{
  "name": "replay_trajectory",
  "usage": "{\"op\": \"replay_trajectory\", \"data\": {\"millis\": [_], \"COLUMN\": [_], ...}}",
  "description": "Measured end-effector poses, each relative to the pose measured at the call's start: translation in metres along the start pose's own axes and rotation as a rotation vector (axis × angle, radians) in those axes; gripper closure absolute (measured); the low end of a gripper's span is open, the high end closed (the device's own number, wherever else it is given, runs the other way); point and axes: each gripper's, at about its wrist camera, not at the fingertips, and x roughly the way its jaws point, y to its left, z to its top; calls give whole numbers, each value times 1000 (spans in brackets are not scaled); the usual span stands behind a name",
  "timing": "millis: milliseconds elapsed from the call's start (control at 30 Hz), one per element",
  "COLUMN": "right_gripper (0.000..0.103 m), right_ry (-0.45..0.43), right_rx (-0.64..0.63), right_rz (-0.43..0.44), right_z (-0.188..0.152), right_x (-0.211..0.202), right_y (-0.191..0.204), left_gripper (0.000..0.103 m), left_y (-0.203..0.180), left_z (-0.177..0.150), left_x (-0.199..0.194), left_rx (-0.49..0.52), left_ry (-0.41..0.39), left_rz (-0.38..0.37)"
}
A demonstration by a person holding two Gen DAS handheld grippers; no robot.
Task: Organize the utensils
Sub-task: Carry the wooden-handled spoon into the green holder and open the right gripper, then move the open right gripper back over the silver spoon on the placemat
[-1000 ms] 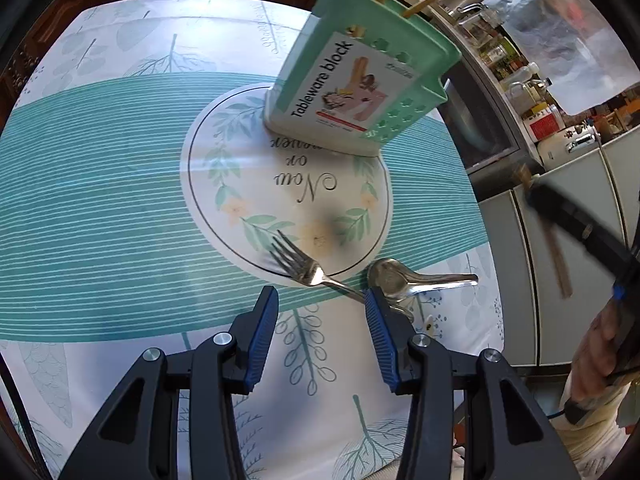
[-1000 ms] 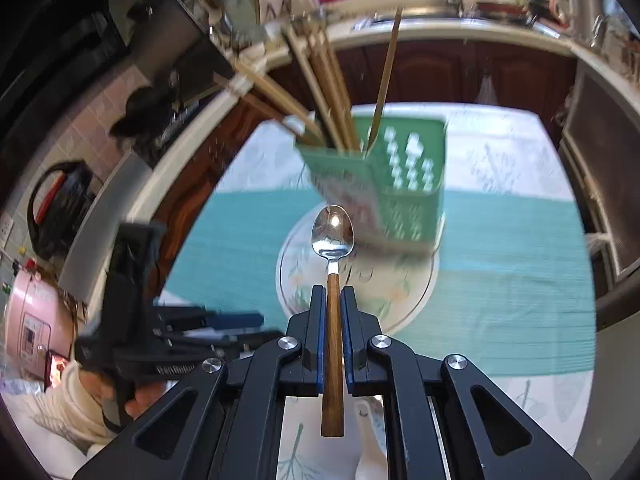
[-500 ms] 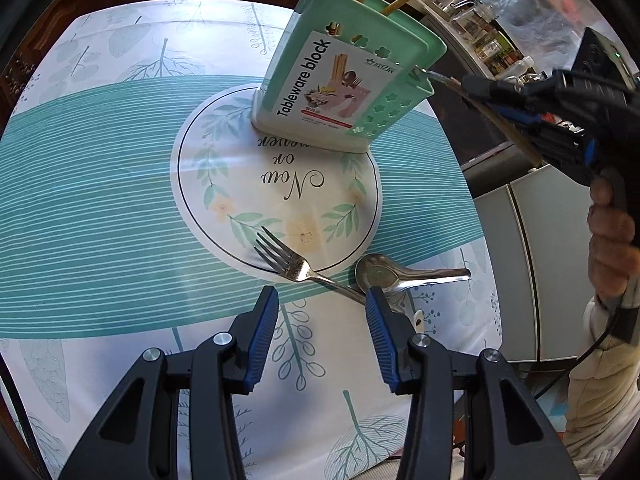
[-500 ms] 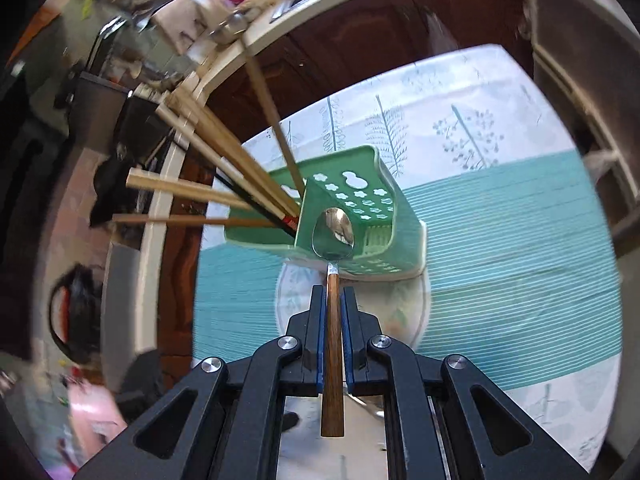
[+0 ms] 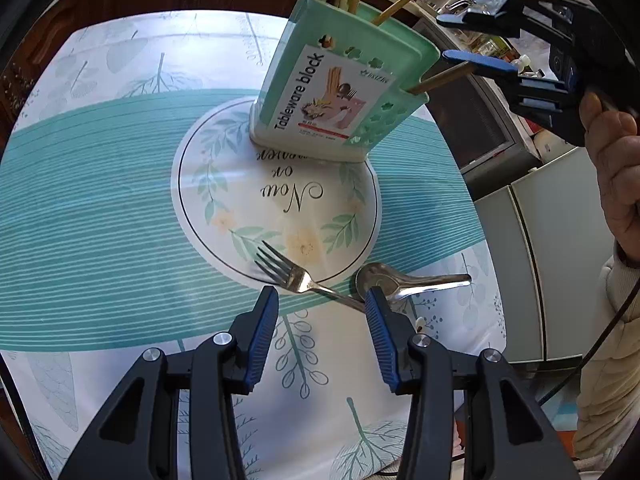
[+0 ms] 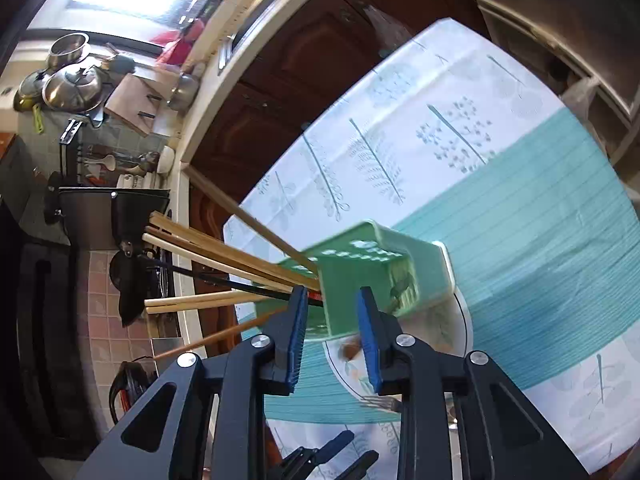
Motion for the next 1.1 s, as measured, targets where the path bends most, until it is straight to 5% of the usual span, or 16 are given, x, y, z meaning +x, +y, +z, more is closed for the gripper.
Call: {"op": "replay_trajectory", "data": {"millis": [467,733,1100], "right_gripper": [77,76,76], "right_ry": [-96,-75,-10], "right_rx": [-376,-476,-641], "right_rz": [-124,-177,-234], "right_z": [-65,-115,-182], "right_x": [-53,-71,-26], "right_y": [31,-9,-65], "left_gripper": [59,59,59], "left_y": [2,13,25], "left_z": [2,-4,-16], "left_x": [-11,-4,23], "left_rx": [-23,-110,-97], "left_ry": [-18,-16,-109], "left_rz": [-3,-26,11]}}
